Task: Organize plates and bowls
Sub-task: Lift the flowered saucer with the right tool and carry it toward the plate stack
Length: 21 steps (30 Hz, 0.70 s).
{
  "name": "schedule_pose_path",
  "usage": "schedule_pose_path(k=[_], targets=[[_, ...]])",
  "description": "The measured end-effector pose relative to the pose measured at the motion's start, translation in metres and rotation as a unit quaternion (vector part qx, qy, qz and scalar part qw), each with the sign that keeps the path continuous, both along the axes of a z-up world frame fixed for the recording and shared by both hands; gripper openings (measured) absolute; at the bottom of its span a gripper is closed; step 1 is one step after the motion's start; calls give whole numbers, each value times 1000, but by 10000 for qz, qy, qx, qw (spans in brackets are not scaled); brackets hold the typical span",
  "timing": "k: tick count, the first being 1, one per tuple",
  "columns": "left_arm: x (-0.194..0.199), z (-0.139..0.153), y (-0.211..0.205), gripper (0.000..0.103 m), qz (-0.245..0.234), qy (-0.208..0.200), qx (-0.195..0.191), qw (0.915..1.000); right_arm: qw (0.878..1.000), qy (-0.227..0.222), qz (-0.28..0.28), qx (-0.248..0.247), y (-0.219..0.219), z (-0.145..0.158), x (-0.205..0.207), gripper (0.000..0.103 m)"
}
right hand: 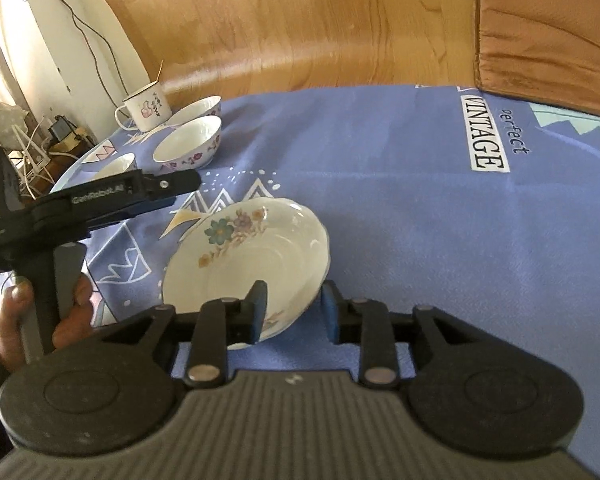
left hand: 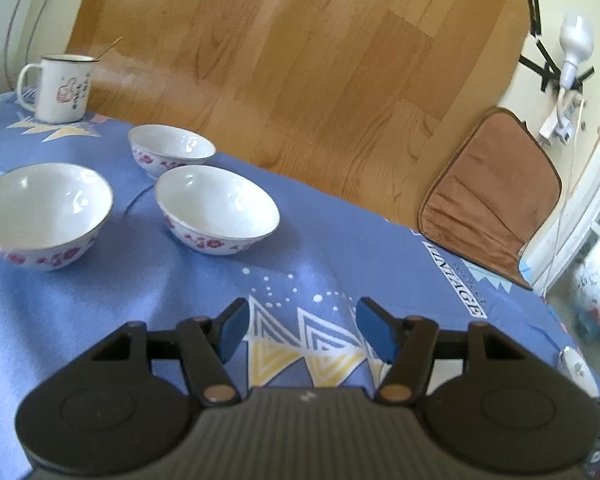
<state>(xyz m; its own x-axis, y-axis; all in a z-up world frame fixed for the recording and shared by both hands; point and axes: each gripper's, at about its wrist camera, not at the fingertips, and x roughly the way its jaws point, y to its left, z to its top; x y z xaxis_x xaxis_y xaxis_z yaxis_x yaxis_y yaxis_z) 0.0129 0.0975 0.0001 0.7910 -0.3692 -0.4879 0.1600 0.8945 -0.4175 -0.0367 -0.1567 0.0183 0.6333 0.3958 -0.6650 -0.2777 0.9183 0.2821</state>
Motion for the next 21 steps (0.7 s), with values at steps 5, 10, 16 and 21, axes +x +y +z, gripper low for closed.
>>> schedule_pose_path(k=[5, 10, 16, 21], targets=[[-15, 4, 2, 60, -85, 147, -300, 9994, 9999, -56, -85, 71, -1, -6, -4, 42], [-25, 11, -12, 60, -194, 219, 42, 9996, 9995, -109, -213, 212, -5, -4, -8, 42], [-30, 10, -30, 57, -388, 382, 222, 9983, 9990, -273, -278, 221, -9, 0, -12, 42], [-30, 3, -43, 41, -408, 653, 351, 9964, 9992, -158, -210, 295, -8, -5, -4, 40]])
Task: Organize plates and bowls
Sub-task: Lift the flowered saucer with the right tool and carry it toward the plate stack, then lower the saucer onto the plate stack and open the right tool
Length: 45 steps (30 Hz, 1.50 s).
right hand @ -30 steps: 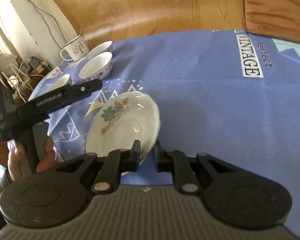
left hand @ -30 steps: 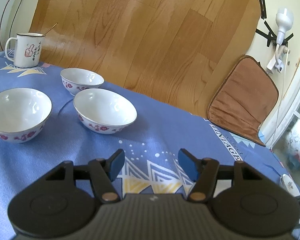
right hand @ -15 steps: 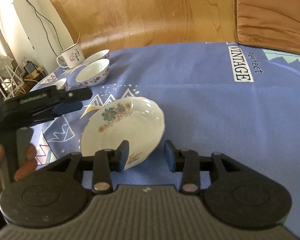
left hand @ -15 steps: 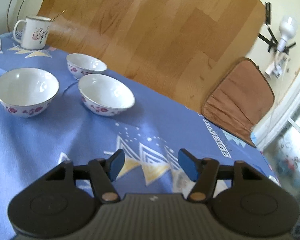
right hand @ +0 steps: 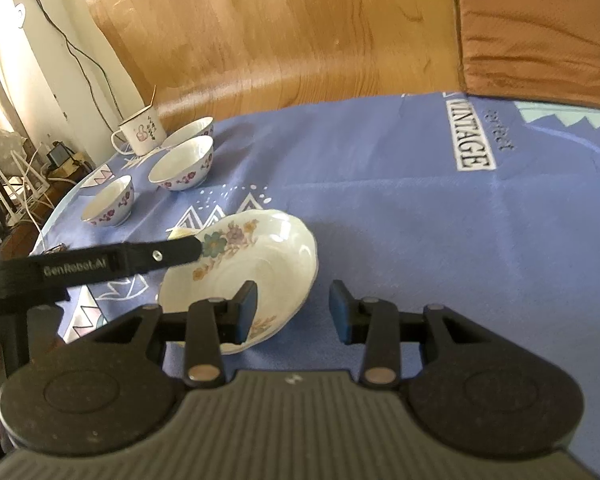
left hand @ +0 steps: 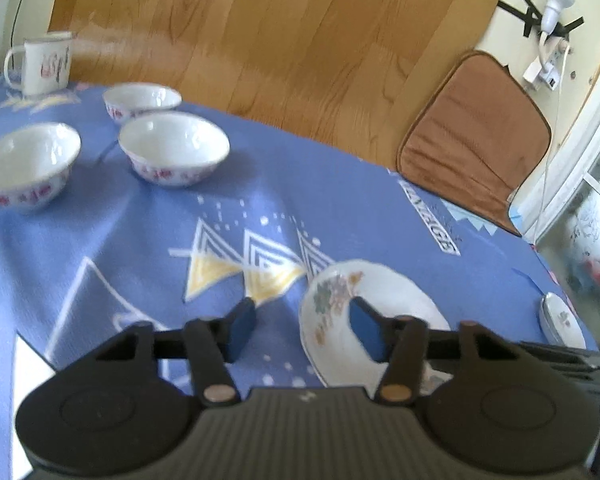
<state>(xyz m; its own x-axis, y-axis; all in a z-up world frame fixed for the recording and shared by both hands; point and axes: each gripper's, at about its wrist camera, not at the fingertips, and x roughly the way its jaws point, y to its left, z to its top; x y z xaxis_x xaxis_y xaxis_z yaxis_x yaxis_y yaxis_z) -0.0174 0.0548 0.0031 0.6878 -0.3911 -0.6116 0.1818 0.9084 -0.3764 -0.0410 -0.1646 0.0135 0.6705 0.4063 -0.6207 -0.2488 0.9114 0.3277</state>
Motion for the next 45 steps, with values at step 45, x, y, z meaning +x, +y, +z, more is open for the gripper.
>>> schedule_pose_path(k=[45], targets=[[28, 42, -268, 19, -2156, -105, 291, 9760, 9690, -964, -2267, -191, -191, 19, -78, 21]])
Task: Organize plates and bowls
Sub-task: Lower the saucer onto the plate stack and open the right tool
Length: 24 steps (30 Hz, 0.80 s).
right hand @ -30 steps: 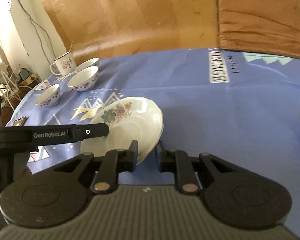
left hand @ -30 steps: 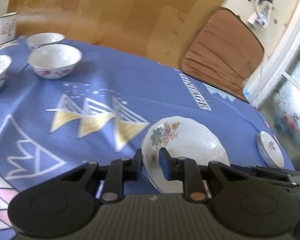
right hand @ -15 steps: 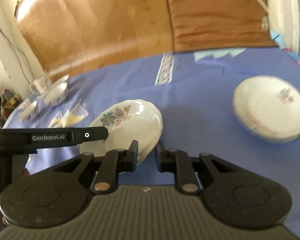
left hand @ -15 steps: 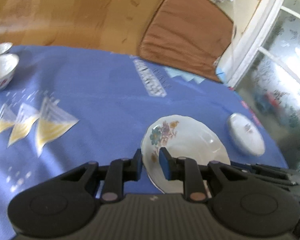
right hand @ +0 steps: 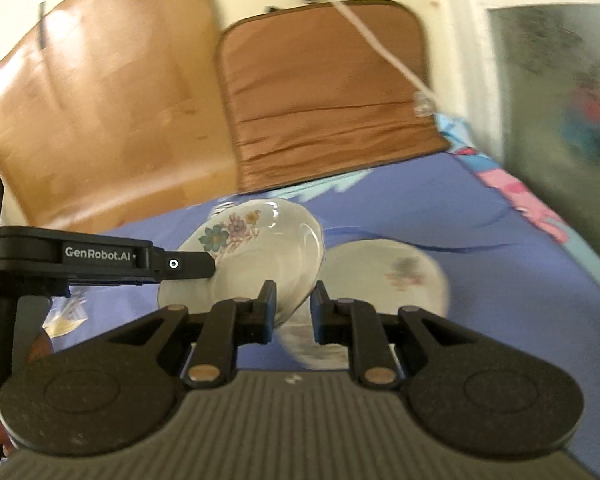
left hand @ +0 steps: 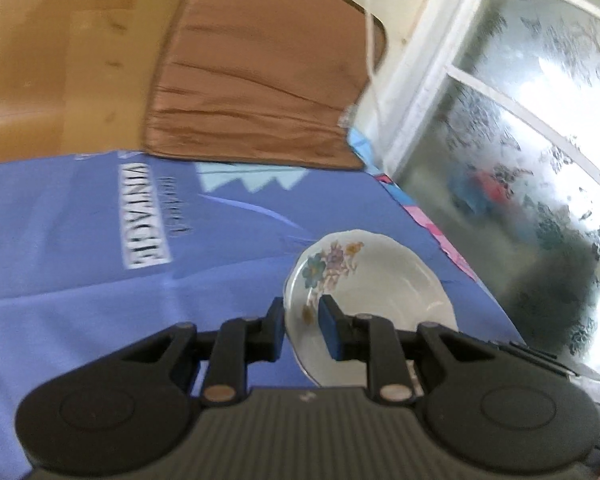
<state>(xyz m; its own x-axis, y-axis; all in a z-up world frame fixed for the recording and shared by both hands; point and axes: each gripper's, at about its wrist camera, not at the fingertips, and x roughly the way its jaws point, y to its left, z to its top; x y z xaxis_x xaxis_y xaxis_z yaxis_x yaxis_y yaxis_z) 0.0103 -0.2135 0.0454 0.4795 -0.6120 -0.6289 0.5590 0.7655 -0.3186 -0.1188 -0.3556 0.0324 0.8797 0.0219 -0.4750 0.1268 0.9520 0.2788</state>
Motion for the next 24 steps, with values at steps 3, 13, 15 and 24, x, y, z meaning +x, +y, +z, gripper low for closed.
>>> schedule_pose_path(k=[3, 13, 15, 24], targets=[[1, -6, -22, 19, -164, 49, 91, 9998, 9998, 49, -212, 32, -16, -5, -4, 21], [-3, -23, -51, 23, -387, -85, 432, 9983, 9975, 76, -649, -285, -26, -17, -6, 26], [-6, -22, -50, 23, -409, -124, 456, 9980, 9957, 7, -826, -430, -24, -17, -7, 41], [-9, -12, -10, 26, -256, -137, 137, 9995, 9802, -463, -1493, -1218, -7, -10, -12, 70]])
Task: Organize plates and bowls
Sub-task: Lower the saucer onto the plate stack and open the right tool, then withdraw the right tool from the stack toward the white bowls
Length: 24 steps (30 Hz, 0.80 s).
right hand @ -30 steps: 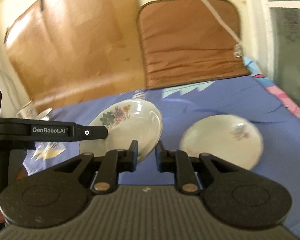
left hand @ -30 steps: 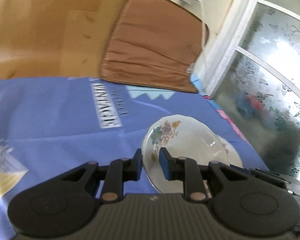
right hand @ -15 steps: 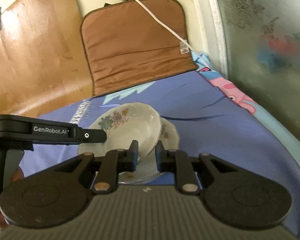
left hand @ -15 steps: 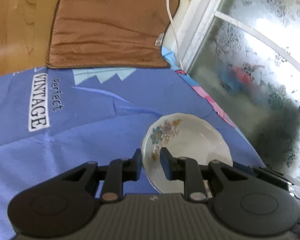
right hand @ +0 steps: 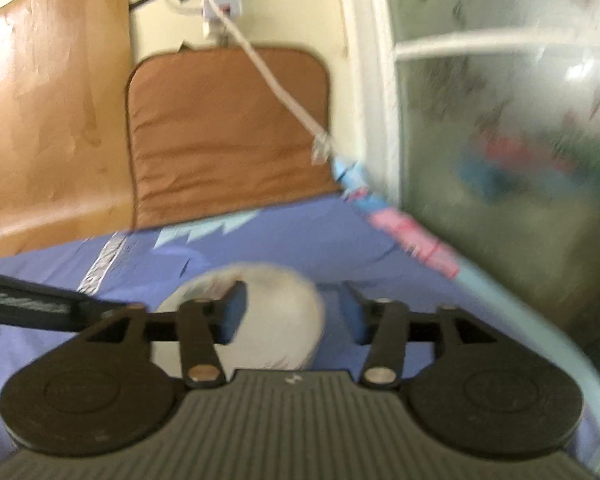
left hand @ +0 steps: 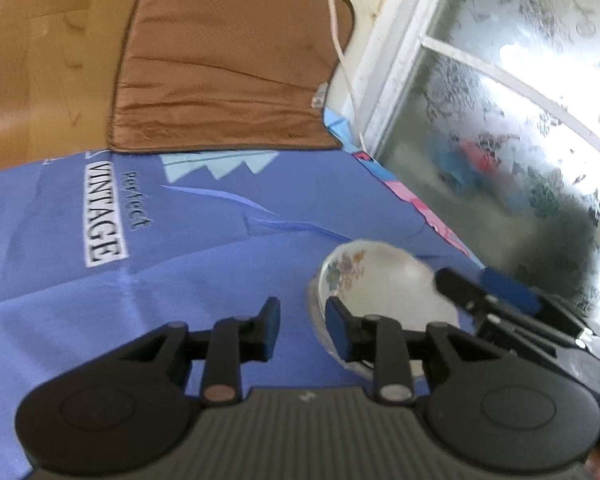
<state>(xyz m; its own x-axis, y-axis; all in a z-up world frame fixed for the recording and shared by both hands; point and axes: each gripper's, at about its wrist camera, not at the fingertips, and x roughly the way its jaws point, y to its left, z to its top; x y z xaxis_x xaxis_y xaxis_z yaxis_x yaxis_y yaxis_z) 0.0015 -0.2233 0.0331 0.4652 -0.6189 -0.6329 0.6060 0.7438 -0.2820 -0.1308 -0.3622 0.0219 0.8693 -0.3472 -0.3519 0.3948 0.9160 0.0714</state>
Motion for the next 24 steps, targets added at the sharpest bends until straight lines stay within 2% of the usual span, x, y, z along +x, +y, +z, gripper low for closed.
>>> schedule_pose_path(k=[2, 5, 9, 13, 17, 24], targets=[[0, 2, 10, 26, 64, 0, -75, 10000, 9987, -108, -294, -413, 6, 2, -1, 73], [-3, 5, 27, 26, 171, -102, -119, 9997, 9989, -248, -165, -369, 9, 8, -4, 71], [-8, 6, 59, 27, 440, -299, -91, 9985, 9984, -314, 327, -347, 28, 17, -2, 68], [-12, 1, 99, 28, 926, -497, 175, 9943, 9930, -103, 1156, -193, 60, 16, 10, 62], [-14, -7, 149, 28, 1394, -526, 331, 9883, 9793, 277, 2002, -92, 103, 9, 27, 55], [-21, -18, 237, 29, 2160, -660, 563, 9725, 9402, 1029, 3224, 376, 172, -5, 62, 30]])
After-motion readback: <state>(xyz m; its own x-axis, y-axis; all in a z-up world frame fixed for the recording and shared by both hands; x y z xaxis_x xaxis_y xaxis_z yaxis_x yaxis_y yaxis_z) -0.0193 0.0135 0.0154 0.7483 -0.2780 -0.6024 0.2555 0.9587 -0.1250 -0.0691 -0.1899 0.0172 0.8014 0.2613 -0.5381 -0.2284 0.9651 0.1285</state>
